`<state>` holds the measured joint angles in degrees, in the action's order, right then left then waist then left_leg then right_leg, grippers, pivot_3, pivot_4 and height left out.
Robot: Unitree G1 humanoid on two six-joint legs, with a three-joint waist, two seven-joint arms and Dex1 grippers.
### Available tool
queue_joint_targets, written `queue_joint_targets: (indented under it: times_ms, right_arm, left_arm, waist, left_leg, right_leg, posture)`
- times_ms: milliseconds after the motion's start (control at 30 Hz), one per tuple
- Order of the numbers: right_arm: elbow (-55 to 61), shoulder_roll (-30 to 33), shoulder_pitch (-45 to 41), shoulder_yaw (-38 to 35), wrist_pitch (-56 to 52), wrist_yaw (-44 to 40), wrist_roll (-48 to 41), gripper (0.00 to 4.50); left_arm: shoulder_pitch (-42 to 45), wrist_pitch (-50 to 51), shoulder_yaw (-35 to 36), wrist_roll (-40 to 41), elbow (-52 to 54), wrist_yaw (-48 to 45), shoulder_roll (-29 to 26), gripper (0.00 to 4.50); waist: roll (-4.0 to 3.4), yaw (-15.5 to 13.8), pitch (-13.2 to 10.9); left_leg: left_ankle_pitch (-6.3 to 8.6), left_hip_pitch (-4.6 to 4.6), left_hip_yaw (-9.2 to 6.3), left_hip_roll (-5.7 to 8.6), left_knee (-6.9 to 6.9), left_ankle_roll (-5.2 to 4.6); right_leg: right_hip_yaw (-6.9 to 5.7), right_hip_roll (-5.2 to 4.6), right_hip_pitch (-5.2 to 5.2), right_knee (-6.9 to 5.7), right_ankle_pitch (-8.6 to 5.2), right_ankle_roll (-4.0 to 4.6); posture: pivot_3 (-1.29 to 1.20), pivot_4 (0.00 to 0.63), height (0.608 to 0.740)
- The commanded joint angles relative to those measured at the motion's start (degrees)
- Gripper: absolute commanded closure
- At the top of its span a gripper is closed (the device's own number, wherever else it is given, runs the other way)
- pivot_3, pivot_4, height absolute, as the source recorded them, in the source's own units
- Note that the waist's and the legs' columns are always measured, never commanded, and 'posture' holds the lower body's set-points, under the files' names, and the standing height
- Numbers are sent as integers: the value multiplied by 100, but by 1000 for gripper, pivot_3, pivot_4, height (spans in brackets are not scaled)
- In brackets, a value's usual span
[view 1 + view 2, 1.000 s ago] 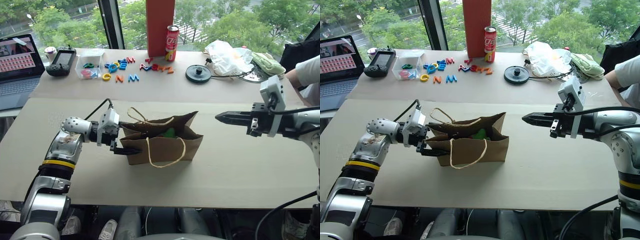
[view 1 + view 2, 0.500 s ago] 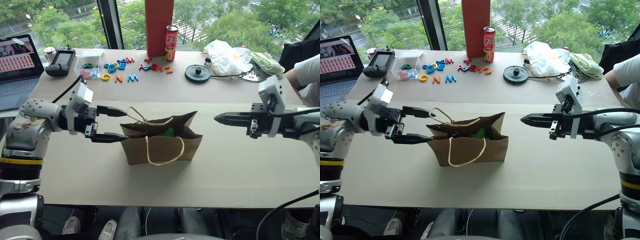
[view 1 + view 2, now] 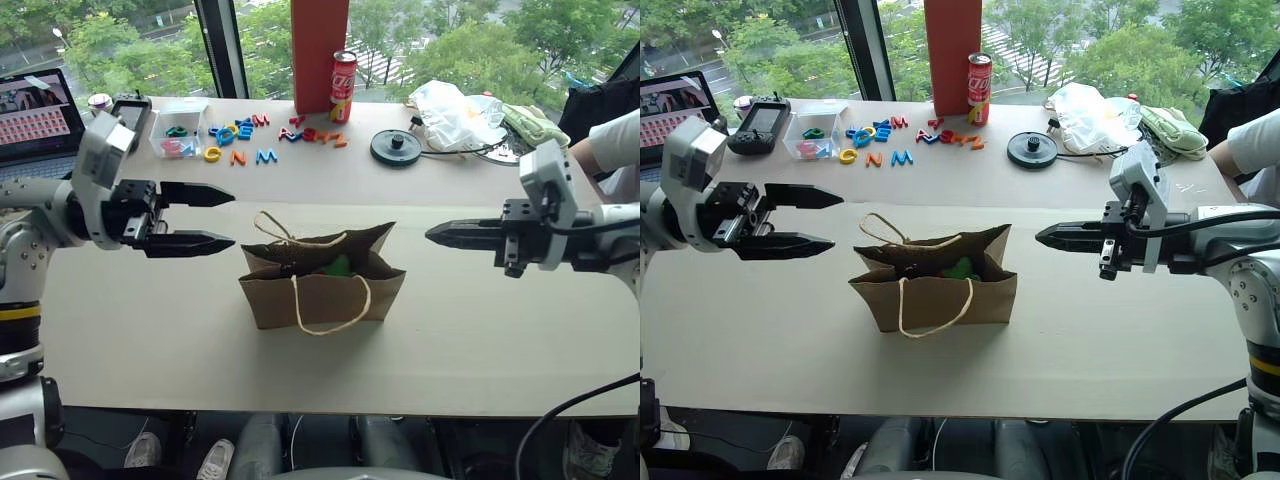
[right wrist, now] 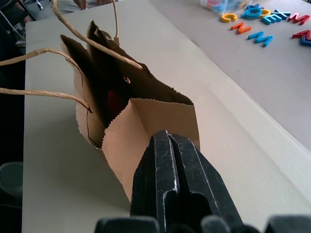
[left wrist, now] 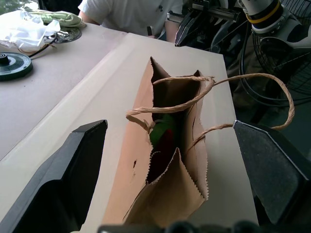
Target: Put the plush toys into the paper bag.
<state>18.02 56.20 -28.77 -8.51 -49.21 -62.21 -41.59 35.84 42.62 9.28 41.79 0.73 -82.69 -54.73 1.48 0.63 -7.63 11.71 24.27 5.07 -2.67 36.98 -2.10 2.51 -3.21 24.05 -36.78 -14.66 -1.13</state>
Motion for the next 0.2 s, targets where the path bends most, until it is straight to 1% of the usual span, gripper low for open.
queue_joint_targets:
  times_ms: [33,200]
  right_arm:
    - [29,39,-144,-52,90,-17,-21,4500]
    - [2,22,-163,5,133,7,19,4500]
  left_arm:
    - [49,-45,162,92,101,17,-85,35]
    - [79,-60,155,119,57,10,-48,35]
  waist:
    - [0,0,0]
    - [0,0,0]
  left_leg:
    - [0,0,1,1,0,0]
    - [0,0,1,2,0,0]
  right_leg:
    - [0,0,0,0,0,0]
    - [0,0,0,0,0,0]
  posture:
    - [0,150,739]
    - [0,150,739]
